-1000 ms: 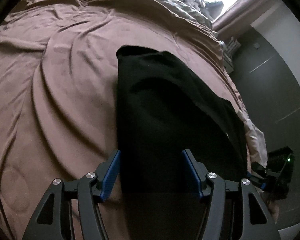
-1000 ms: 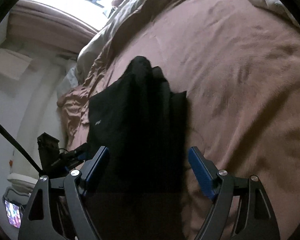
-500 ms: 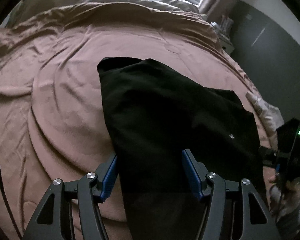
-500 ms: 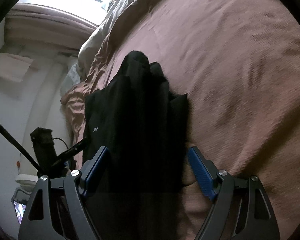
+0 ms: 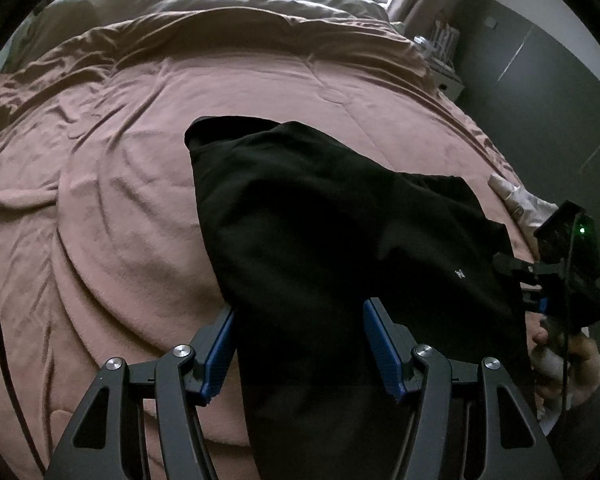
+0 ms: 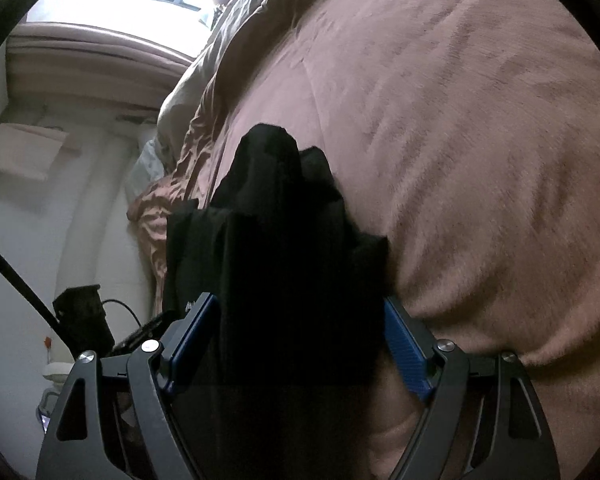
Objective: Fold large clothes
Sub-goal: 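Open both tools and press the folded shirt bundle flat, then close both tools on the black shirt bundle and lift it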
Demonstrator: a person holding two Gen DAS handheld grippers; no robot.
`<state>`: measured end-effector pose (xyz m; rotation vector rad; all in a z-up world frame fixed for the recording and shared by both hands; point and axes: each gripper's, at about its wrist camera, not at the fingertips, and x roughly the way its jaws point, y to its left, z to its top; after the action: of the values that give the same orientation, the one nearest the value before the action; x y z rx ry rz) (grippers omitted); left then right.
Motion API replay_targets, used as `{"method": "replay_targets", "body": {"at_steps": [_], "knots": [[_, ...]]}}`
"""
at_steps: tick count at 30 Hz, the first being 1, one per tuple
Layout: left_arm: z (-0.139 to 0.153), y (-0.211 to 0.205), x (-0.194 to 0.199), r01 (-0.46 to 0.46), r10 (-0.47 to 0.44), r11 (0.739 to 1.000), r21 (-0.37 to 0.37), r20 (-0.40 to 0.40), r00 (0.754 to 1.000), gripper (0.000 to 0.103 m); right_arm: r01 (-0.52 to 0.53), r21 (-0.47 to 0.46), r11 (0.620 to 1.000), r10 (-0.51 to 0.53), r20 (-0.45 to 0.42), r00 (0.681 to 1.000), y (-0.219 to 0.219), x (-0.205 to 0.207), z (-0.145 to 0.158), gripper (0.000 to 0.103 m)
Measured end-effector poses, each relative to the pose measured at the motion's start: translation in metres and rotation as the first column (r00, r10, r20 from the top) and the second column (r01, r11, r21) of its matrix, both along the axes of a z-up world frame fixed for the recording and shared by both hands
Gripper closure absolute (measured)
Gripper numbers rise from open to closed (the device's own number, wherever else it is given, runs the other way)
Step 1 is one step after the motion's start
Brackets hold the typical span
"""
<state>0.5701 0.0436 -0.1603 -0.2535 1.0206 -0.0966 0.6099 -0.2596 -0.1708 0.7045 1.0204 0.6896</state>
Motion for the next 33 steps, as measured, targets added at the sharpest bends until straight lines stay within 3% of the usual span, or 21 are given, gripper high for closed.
{"method": "replay_targets", "body": {"at_steps": [3, 6, 11, 20, 24, 27, 31, 33], "knots": [[0.000, -0.001, 0.000, 0.001, -0.001, 1.000, -0.002, 0.001, 1.000, 0.040, -0.012, -0.003, 1.000, 0.012, 0.008, 1.000, 0.002, -0.004, 0.006, 0.048], [-0.001, 0.000, 0.000, -0.001, 0.001, 1.000, -0.008, -0.001, 1.000, 0.040, -0.034, 0.001, 0.999, 0.033, 0.073, 0.997, 0.001, -0.014, 0.018, 0.049], [0.000, -0.002, -0.001, 0.006, -0.006, 1.000, -0.016, 0.005, 1.000, 0.040, -0.041, 0.025, 0.999, 0.041, -0.031, 0.999, -0.004, -0.010, -0.008, 0.049], [-0.004, 0.001, -0.001, -0.003, 0.003, 0.999, -0.042, 0.005, 1.000, 0.040, -0.088, 0.052, 0.995, 0.092, -0.061, 0.994, 0.014, 0.010, -0.012, 0.048], [-0.007, 0.011, -0.004, -0.016, 0.017, 0.997, -0.074, 0.006, 1.000, 0.040, -0.067, 0.028, 0.997, 0.067, -0.015, 0.998, 0.018, 0.008, -0.003, 0.071], [-0.013, 0.024, -0.012, -0.051, 0.050, 0.987, -0.153, -0.010, 0.999, 0.040, -0.053, 0.020, 0.998, 0.053, 0.032, 0.998, 0.022, -0.002, 0.005, 0.083], [-0.022, 0.032, -0.022, -0.082, 0.077, 0.964, -0.251, -0.031, 0.997, 0.044, -0.041, 0.015, 0.999, 0.040, 0.065, 0.997, 0.031, -0.013, 0.015, 0.090], [-0.017, 0.033, -0.028, -0.093, 0.092, 0.961, -0.260, -0.018, 0.996, 0.057, -0.039, 0.010, 0.999, 0.038, 0.089, 0.995, 0.035, -0.021, 0.022, 0.091]]}}
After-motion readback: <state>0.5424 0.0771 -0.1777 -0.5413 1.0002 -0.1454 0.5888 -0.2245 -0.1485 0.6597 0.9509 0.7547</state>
